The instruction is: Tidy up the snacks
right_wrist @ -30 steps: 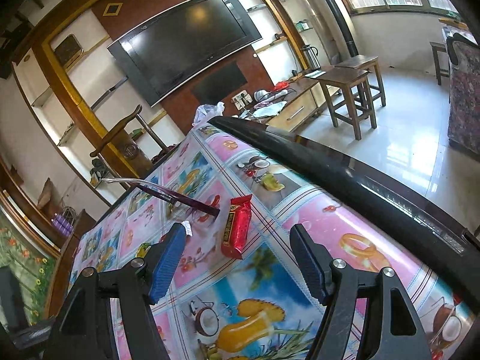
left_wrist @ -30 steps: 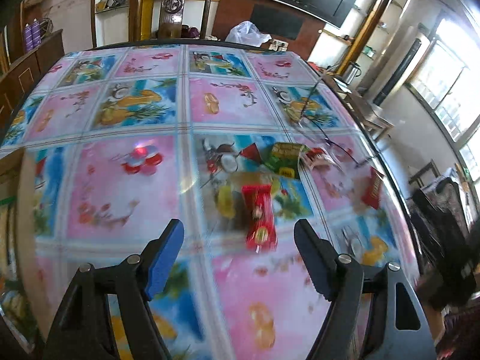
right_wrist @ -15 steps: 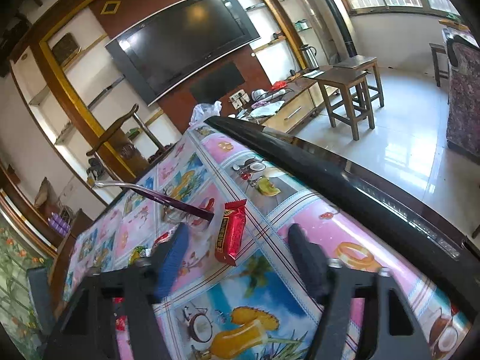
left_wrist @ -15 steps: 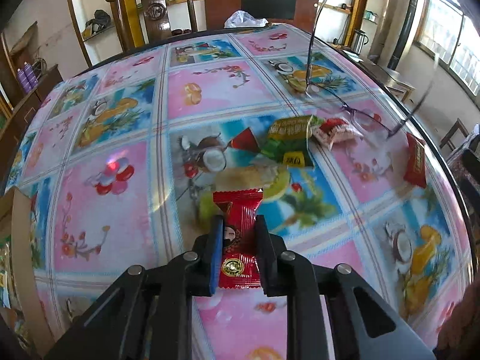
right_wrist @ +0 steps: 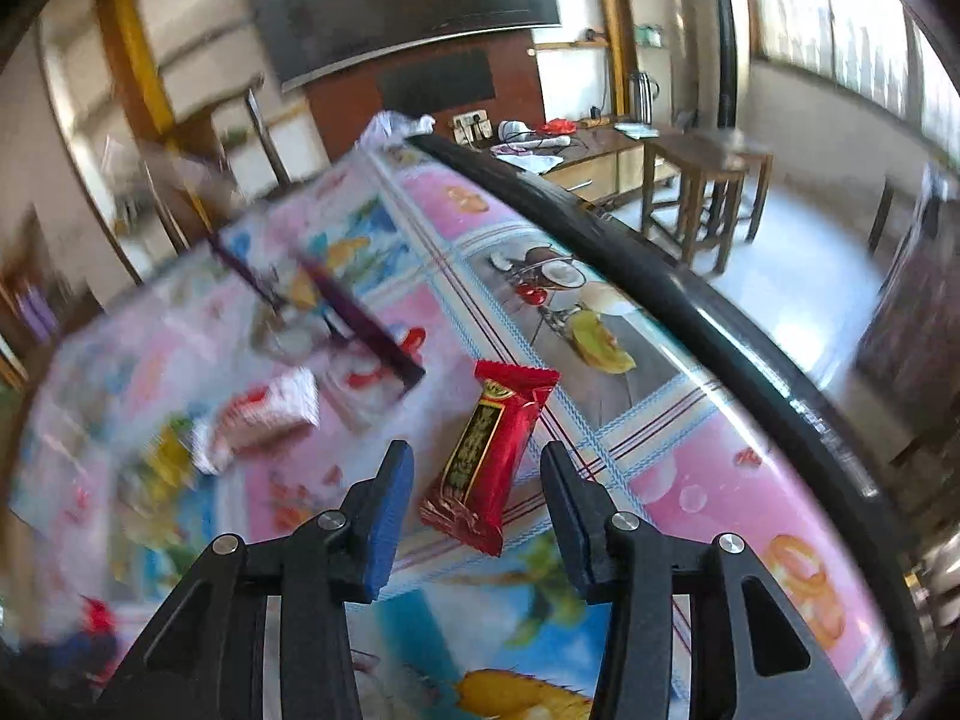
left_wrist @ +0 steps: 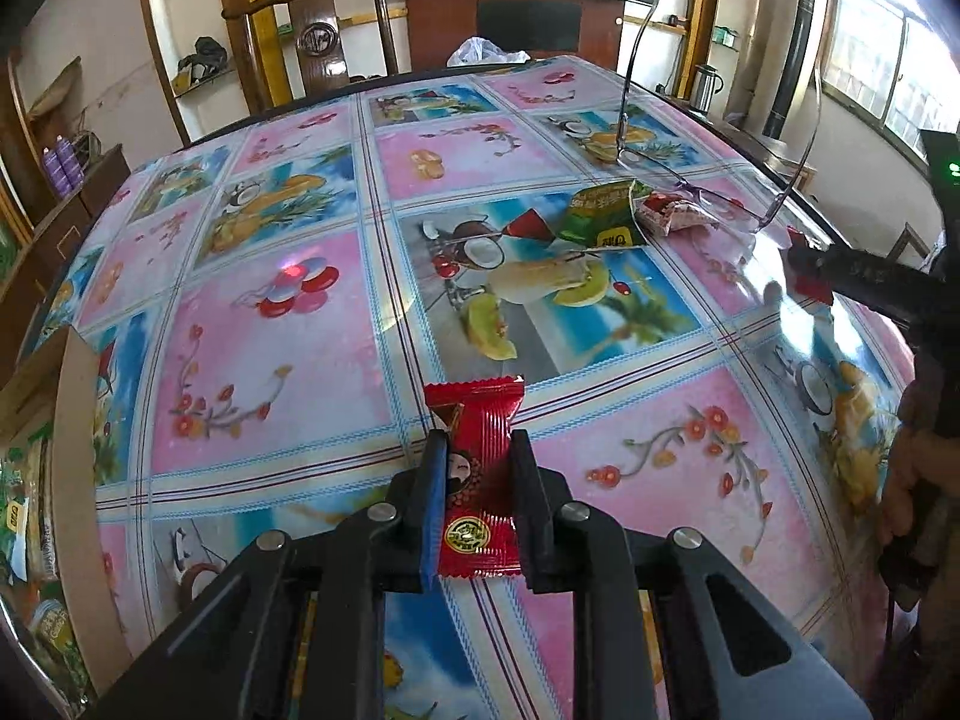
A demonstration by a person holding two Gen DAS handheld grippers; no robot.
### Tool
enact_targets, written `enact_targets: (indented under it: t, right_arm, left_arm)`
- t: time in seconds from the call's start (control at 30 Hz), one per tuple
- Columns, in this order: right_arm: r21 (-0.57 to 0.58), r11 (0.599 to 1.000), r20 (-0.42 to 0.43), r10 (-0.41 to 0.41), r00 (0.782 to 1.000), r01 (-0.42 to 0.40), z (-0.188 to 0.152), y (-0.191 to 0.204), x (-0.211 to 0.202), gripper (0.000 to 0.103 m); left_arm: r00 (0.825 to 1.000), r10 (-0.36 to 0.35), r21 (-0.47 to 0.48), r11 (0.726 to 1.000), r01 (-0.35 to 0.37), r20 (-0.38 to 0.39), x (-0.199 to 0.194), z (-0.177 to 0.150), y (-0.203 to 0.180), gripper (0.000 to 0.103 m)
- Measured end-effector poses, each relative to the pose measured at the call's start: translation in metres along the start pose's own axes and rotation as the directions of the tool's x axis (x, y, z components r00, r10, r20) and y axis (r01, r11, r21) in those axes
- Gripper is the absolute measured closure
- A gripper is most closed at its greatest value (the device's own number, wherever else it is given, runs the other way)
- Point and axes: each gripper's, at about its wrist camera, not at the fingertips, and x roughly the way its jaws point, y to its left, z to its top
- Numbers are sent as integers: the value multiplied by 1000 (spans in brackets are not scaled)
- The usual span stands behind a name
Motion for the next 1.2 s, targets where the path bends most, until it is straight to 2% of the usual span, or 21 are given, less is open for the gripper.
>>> enact_targets:
  t: [0.03,0.13,0.27,0.5,0.57,0.73,0.93,1.2]
  right_arm:
    - [-13,1000,-6,-25,1000,25,-1,0,0,77]
    - [-4,1000,6,-25,1000,25,-6,-9,-9,78]
    - [16,1000,28,12,1000,-13,-17,-16,-26,80]
    - [-52,985,78,168,983,-164,-50,23,-69,79]
    - [-100,971,110,226,968,-216,-59,38,-84,79]
    - [-197,940,132,307,942,-279,-73,66,-98,79]
    - [-228,919,122,355,927,-322,-75,74,-98,79]
    - [-254,913,101,352,931,-318,-78,80,-93,79]
  left_arm:
    - [1000,0,1,1000,0,2,0,0,0,84]
    - [1000,-5,4,1000,5,7,-1,-1,0,85]
    - [1000,-21,-9,1000,21,2,-2,-1,3,85]
    - [998,-55,-28,998,55,-5,-3,-2,5,86]
    - [998,-66,-35,997,66,-6,-3,-2,5,86]
    - [998,-70,-36,997,70,-8,-4,-3,4,86]
    - [998,-70,-38,997,69,-6,-4,-3,4,86]
    - [998,-70,-38,997,70,0,-6,-4,5,86]
